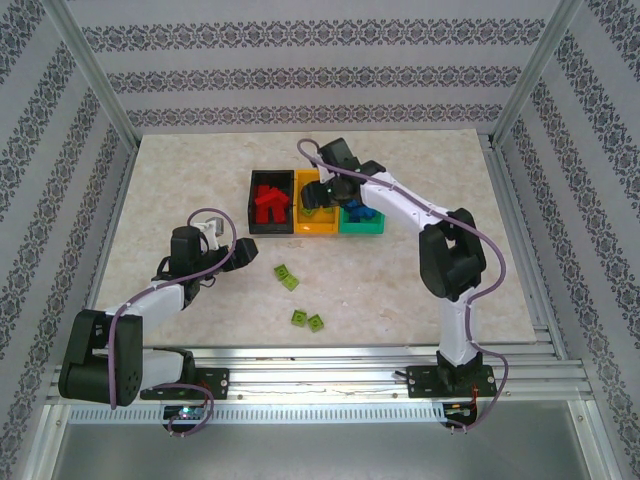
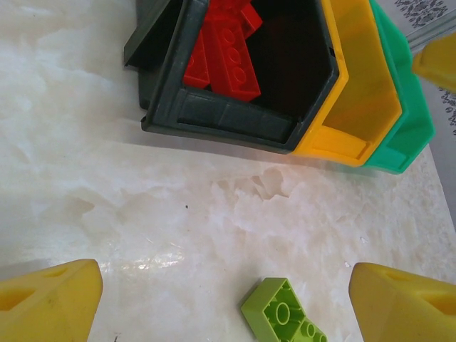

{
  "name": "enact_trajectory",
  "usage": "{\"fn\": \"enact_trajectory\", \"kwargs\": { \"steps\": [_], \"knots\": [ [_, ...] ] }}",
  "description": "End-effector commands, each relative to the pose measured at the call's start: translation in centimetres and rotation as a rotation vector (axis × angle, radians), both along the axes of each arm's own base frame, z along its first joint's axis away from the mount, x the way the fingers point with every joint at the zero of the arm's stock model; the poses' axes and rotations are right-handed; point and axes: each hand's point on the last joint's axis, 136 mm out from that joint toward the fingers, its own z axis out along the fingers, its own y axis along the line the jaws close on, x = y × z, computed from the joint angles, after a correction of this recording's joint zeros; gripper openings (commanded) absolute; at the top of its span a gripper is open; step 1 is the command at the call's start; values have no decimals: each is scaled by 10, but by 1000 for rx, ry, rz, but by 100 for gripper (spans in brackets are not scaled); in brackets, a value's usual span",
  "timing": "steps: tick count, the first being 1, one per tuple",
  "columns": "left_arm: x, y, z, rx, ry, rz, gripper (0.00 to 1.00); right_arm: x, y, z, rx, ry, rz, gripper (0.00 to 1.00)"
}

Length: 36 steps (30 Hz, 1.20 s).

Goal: Sort the legos into containers by color
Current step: Place the lego in the container, then pick up the lego from the center of the table.

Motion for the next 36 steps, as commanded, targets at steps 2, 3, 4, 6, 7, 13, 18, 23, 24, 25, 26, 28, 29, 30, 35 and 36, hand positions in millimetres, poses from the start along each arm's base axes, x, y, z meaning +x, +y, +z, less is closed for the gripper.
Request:
{"fn": "enact_trajectory", "kwargs": {
  "steps": [2,3,4,6,7,13,18,23,24,25,26,28,29,30,35,36],
  "knots": [
    [11,2,15,-28,-55,5,90,-37,6,1,-23,8,58,55],
    [11,1,14,-31,-54,5,90,-47,6,-4,-43,14,72,55],
    [11,1,14,-34,-52,3,90,-56,6,-7,-53,18,83,55],
    [11,1,13,-34,-47,3,90,-76,11,-12,-64,24,118,55],
    [11,1,13,-34,-47,4,90,-84,11,-16,-73,32,126,55],
    [11,2,12,-34,-48,5,90,-126,29,-30,-90,64,207,55],
    [11,1,10,-37,-39,4,90,-145,51,-45,-97,89,273,57],
    [11,5,6,-27,-31,25,90,-151,75,-57,-87,116,311,60],
    [11,7,7,-24,-34,33,90,-153,80,-59,-87,123,318,60],
    [11,8,7,-25,-35,37,90,-154,83,-61,-86,131,322,60],
    [11,9,7,-25,-37,41,90,-155,87,-63,-86,134,329,61],
    [11,11,7,-22,-37,46,90,-156,92,-67,-95,134,335,62],
    [11,12,8,-21,-36,49,90,-156,94,-69,-98,134,337,62],
    [10,13,8,-20,-37,53,90,-156,95,-71,-104,139,339,62],
    [11,15,9,-27,-40,61,90,-158,99,-79,-118,147,340,62],
    [10,15,9,-29,-40,62,90,-159,99,-81,-128,150,341,62]
  ]
}}
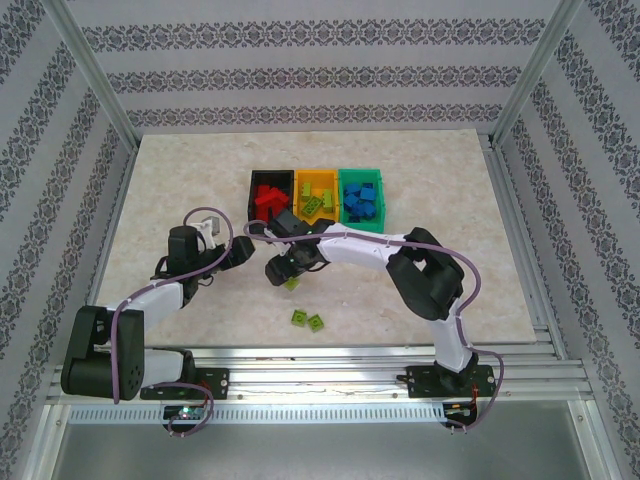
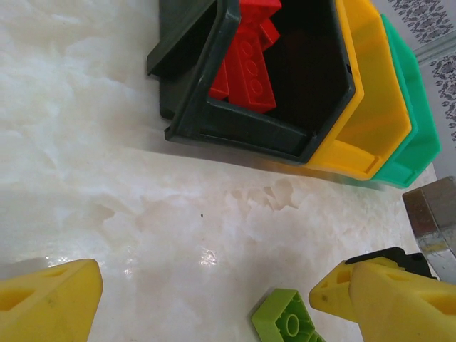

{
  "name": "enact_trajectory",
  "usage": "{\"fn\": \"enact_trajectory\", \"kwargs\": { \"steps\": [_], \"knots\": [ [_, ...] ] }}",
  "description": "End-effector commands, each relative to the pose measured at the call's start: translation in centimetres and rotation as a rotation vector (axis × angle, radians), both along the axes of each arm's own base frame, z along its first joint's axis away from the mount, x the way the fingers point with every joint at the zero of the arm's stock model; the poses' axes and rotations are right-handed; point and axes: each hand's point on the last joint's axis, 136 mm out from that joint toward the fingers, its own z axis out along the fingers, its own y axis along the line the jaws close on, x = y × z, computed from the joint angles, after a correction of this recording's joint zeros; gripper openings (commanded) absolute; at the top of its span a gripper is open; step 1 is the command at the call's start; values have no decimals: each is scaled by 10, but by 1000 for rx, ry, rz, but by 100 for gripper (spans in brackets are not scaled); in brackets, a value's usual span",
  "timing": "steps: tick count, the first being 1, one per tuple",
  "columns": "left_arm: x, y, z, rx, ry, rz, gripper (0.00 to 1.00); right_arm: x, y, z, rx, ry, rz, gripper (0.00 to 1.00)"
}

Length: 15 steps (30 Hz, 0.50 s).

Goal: Sort the legos into containers by color
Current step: Pick up the lego from the center of the table.

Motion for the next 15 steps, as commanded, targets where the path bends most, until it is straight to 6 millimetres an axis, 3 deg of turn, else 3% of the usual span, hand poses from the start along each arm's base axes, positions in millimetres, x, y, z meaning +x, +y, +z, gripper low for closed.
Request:
{"fn": "enact_trajectory", "kwargs": {
  "steps": [1,9,12,15],
  "knots": [
    [5,6,13,-13,-55,24,90,-1,8,-4,-19,-1,-2,62],
    [4,7,11,-17,-48,27,90,0,2,-15,-94,-34,3,60],
    [5,7,13,-18,-54,29,90,0,1,-15,-99,-35,5,56],
    [5,7,11,-23,-47,27,90,0,1,-14,-95,-41,8,45]
  ]
}}
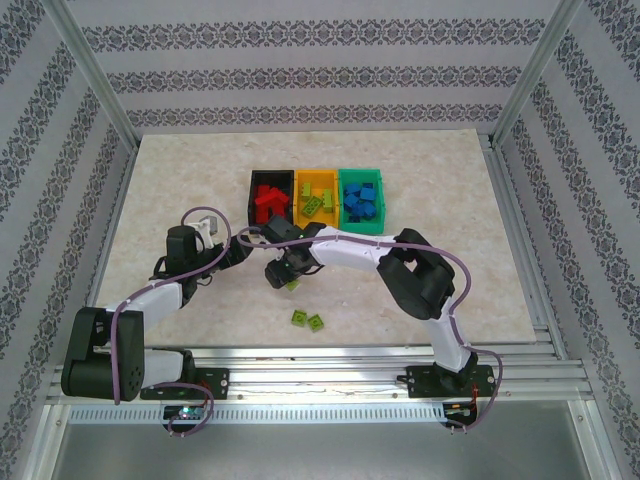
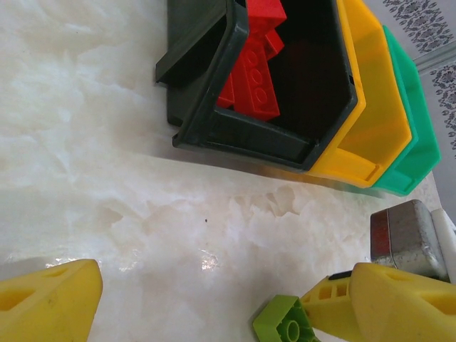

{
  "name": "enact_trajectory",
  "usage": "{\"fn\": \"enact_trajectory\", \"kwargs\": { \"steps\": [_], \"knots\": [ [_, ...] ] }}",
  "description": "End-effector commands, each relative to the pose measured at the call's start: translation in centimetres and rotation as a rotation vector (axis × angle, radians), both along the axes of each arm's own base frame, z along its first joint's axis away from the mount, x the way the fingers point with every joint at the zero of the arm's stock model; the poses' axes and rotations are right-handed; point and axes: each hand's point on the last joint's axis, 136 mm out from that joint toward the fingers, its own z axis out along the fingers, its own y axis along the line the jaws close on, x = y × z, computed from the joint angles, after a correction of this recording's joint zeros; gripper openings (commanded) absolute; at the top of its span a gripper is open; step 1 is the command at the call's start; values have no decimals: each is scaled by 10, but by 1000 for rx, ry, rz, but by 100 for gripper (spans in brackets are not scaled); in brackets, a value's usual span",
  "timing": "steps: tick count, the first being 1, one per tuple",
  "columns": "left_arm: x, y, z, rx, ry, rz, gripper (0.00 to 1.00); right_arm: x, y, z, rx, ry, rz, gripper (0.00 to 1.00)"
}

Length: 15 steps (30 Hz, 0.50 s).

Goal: Sort the legos into containers by color
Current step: Pick up the lego from the center of the table.

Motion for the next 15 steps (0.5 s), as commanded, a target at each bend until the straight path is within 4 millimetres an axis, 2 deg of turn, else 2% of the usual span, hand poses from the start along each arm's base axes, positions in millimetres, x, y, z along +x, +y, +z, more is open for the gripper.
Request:
{"fn": "enact_trajectory", "kwargs": {
  "steps": [1,5,15],
  "knots": [
    [4,3,9,-13,-49,8,90,2,-2,0,-29,-21,1,43],
    [5,2,7,-21,-42,3,90,2,-2,6,-17,-31,-2,38],
    [5,3,7,-30,-42,6,90,9,-2,36,55,-65,-28,38]
  ]
}}
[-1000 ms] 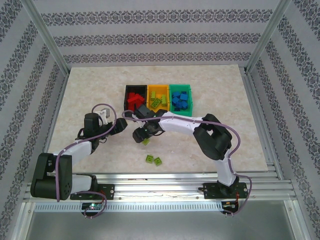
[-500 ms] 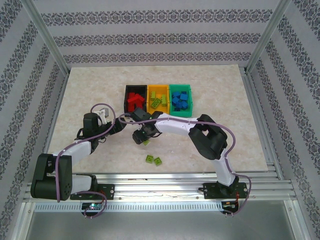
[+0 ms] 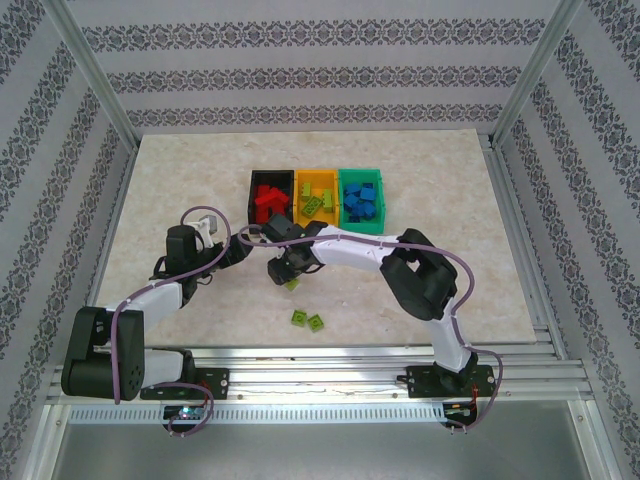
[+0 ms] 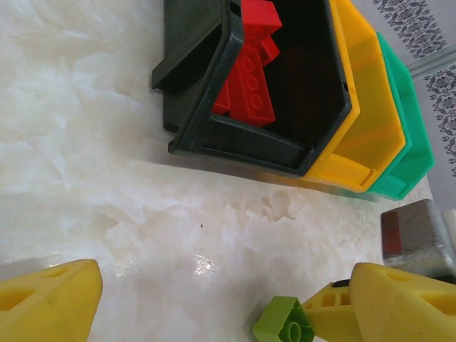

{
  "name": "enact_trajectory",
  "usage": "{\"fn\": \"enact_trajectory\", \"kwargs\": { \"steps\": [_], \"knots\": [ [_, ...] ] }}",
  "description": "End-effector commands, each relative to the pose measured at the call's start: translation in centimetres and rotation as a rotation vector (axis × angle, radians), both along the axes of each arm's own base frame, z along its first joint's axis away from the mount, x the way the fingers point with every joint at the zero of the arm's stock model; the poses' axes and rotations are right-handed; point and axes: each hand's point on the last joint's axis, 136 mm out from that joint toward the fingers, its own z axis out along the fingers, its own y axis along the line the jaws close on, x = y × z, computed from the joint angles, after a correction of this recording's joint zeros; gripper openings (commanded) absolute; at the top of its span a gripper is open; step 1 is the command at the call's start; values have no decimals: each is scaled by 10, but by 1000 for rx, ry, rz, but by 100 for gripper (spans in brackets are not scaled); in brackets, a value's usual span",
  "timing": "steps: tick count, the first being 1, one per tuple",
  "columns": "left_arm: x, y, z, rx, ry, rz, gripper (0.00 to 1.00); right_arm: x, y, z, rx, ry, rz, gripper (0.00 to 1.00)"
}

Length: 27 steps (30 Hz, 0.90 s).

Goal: Sort the legos into containers by color
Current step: Pick up the lego from the center of the table, then place the lego in the container.

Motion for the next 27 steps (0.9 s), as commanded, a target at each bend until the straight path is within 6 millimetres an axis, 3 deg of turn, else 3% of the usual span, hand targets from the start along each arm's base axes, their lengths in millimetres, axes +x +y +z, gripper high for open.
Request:
{"fn": "enact_trajectory", "kwargs": {
  "steps": [1,6,16,21,27],
  "knots": [
    [3,3,4,-21,-29,3,90,9,-3,30,55,-50,-29,38],
    [3,4,6,-23,-35,7,90,25,-14,49,95,-80,-76,38],
    [3,6,8,-21,-40,12,90,83,-57,86,180,-146,-242,38],
    [3,6,8,-26,-39,10,90,115,-79,88,203,-164,-315,38],
    [3,5,8,-32,-37,5,90,148,-99,77,166,-174,-366,38]
  ]
}}
